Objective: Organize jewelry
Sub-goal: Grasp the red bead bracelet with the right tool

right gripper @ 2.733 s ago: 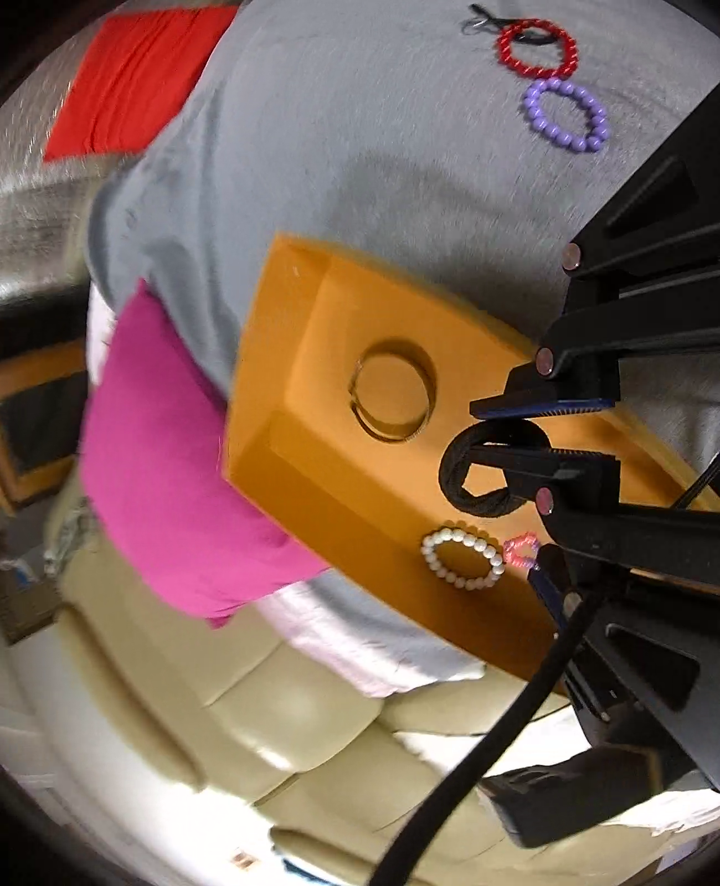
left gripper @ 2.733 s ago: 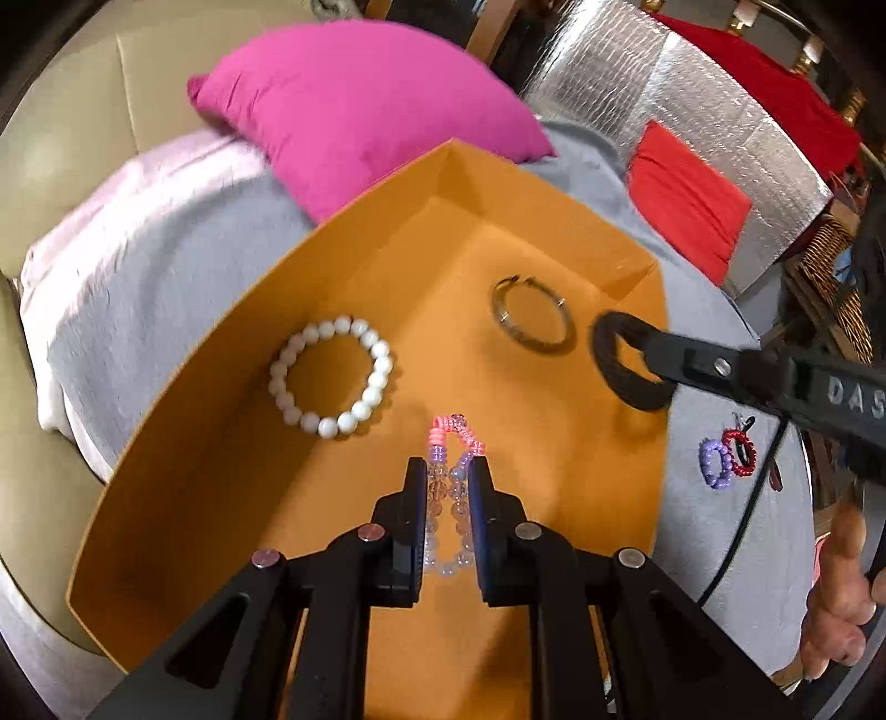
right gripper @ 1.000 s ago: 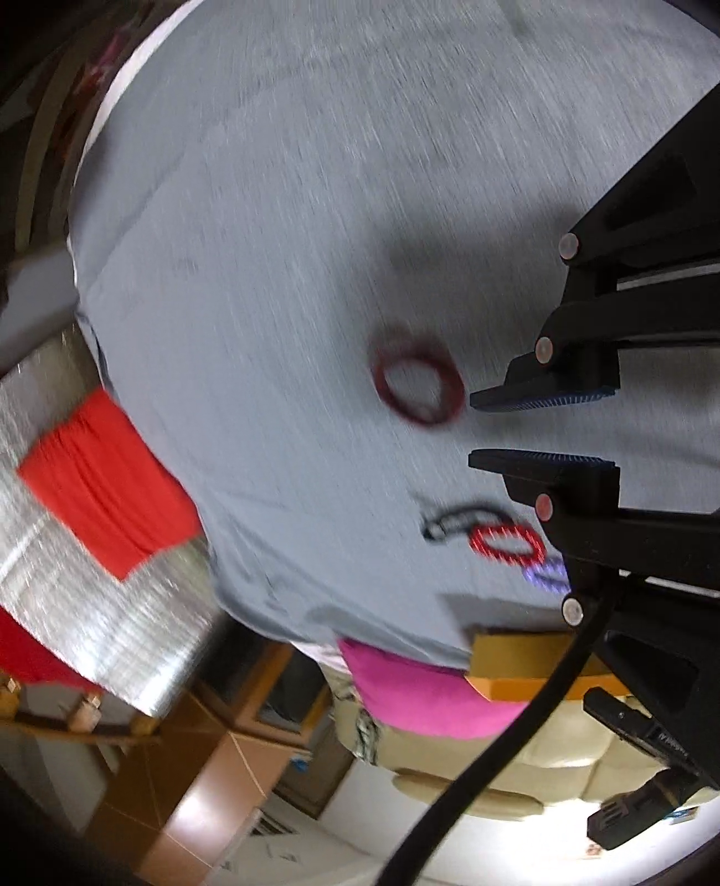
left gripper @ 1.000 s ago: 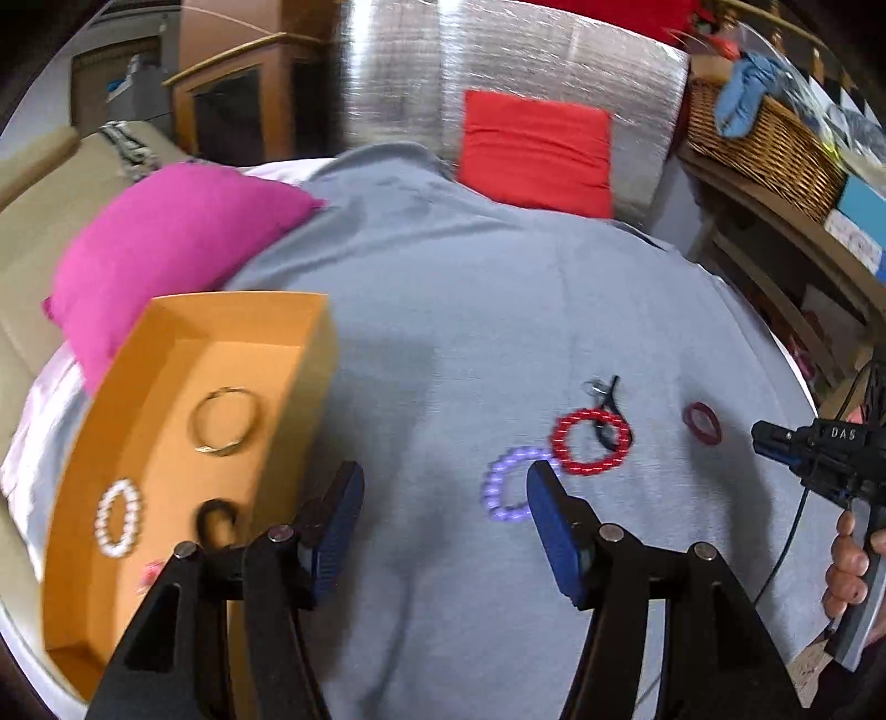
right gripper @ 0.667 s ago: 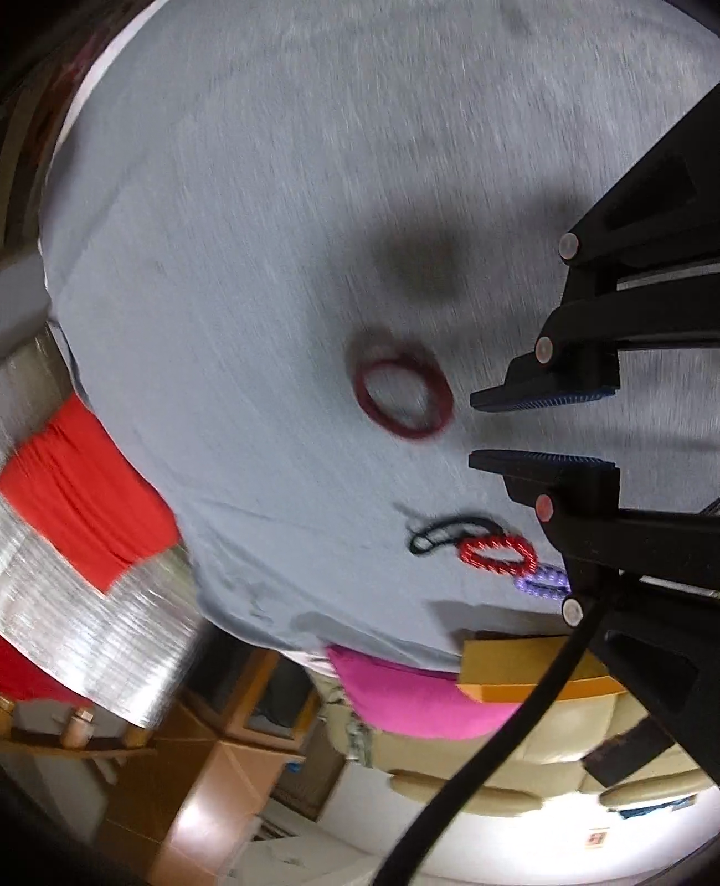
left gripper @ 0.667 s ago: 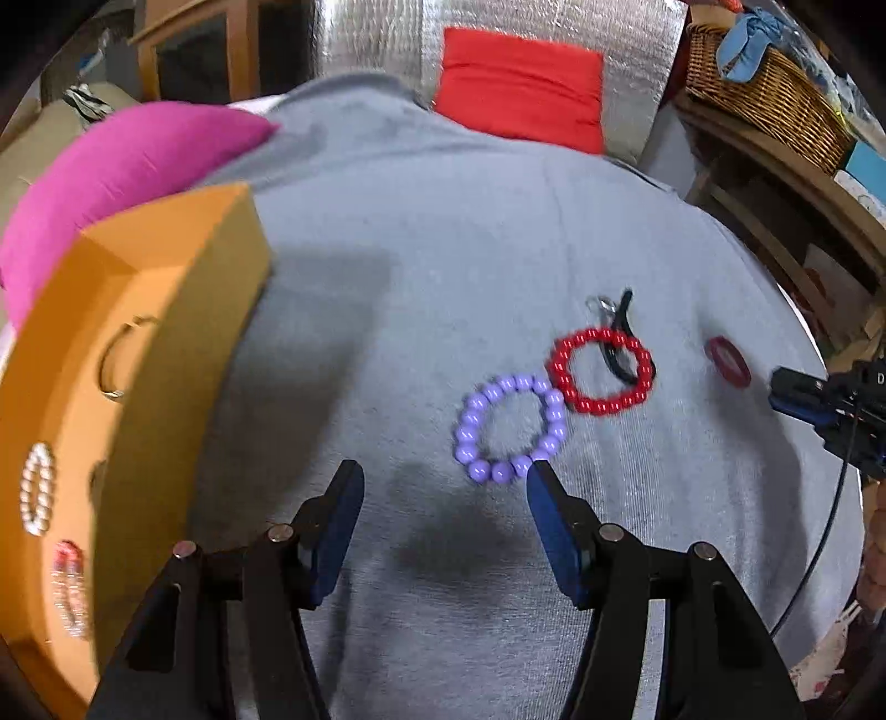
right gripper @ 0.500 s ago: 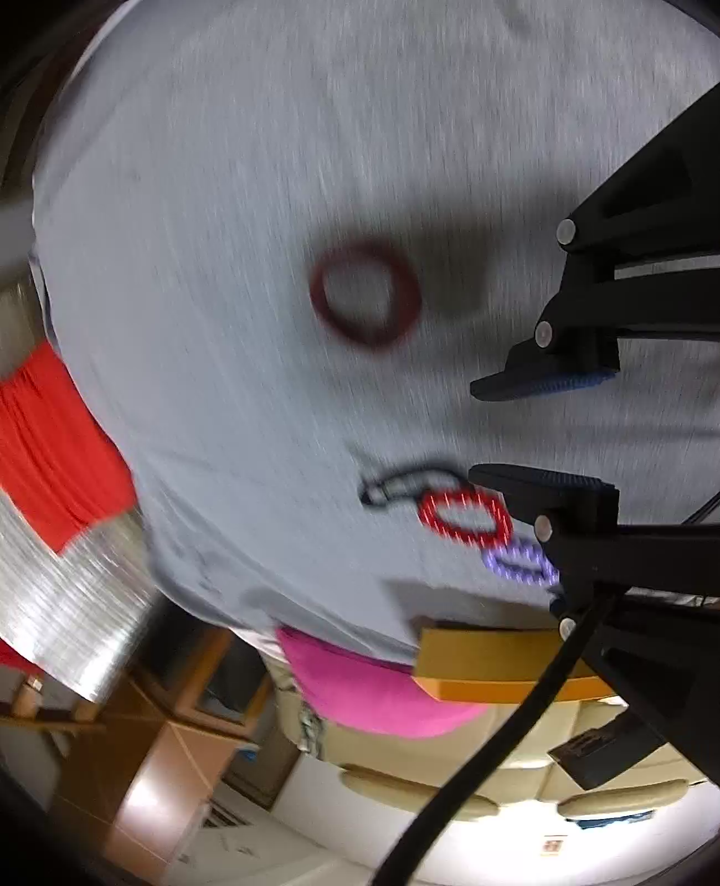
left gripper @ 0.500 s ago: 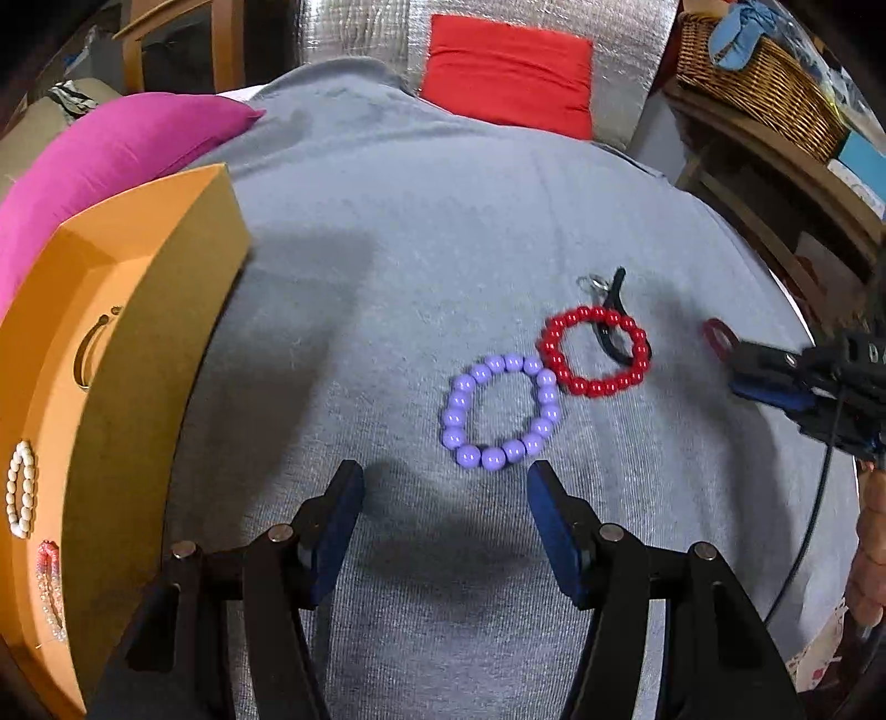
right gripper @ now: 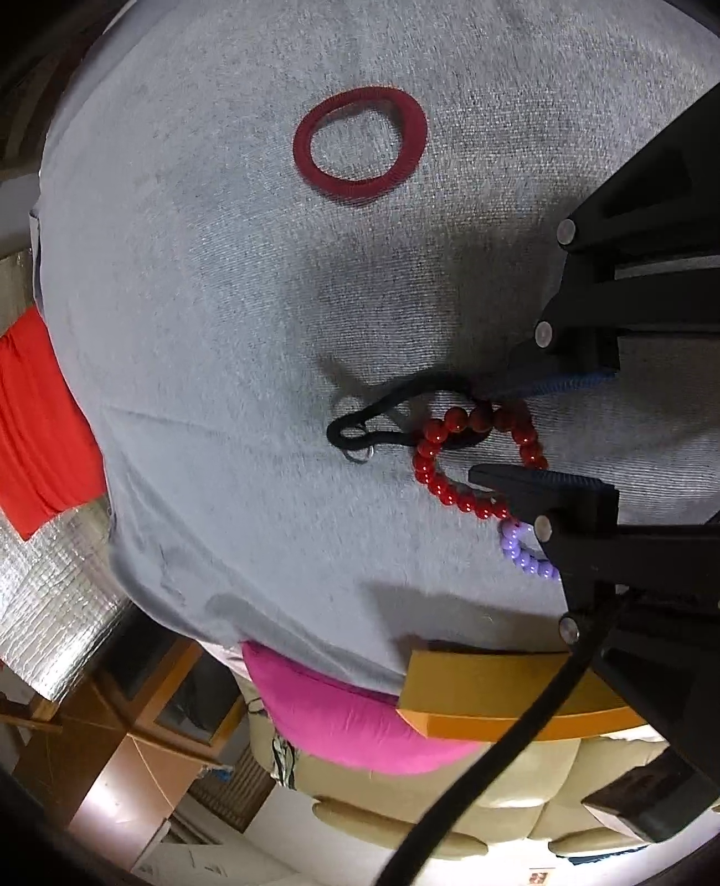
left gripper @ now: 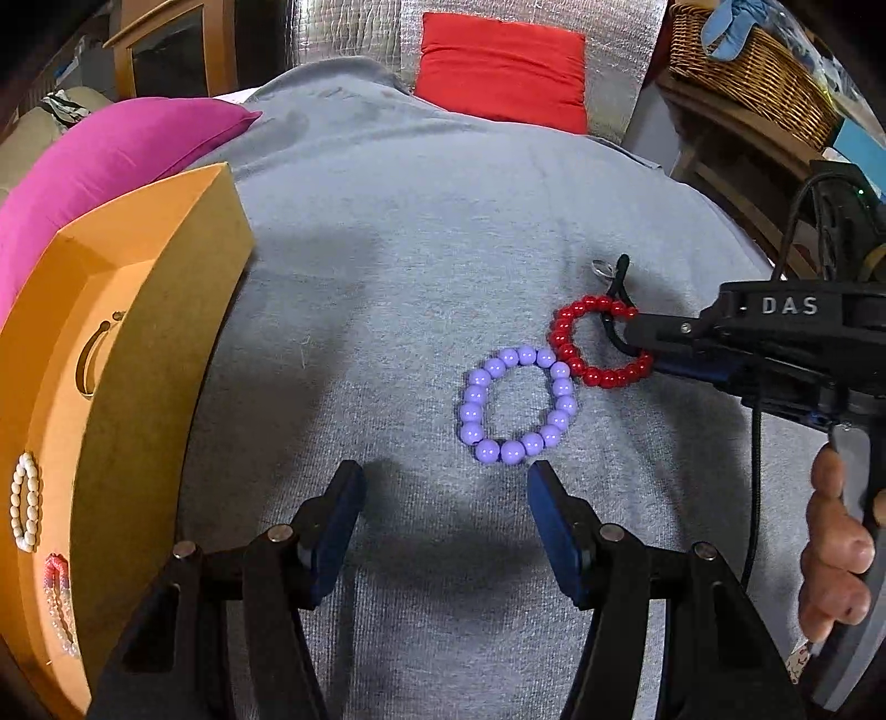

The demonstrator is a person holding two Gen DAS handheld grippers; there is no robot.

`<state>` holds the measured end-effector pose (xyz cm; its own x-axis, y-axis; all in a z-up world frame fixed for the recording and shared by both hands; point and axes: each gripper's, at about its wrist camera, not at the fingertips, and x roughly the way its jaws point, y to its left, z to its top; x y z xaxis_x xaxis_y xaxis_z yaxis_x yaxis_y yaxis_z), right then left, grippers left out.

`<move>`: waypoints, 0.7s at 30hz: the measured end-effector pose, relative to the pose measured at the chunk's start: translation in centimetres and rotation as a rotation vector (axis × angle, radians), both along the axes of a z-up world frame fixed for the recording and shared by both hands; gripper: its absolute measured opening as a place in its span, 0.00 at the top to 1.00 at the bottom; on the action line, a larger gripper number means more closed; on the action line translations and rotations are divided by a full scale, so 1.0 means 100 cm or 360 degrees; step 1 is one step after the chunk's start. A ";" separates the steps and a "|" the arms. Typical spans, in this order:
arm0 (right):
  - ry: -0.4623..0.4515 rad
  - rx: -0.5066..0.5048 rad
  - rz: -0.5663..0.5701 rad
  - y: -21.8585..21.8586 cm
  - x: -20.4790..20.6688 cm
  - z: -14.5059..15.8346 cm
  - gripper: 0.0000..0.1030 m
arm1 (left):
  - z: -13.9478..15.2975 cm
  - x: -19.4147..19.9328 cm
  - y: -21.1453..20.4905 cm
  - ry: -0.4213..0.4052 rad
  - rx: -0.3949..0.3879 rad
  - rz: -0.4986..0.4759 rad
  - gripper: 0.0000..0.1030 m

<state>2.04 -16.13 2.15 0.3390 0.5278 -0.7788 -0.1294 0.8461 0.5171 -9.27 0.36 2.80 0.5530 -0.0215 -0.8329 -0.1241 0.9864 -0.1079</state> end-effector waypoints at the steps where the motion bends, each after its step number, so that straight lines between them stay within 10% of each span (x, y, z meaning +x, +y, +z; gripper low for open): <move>1: -0.0007 0.0000 -0.0007 0.001 0.000 -0.001 0.83 | 0.000 0.000 0.000 -0.0001 -0.0001 0.0000 0.40; 21: -0.0053 0.0022 -0.0166 -0.107 -0.026 0.023 0.90 | 0.004 0.013 -0.014 -0.0053 -0.0148 -0.0093 0.35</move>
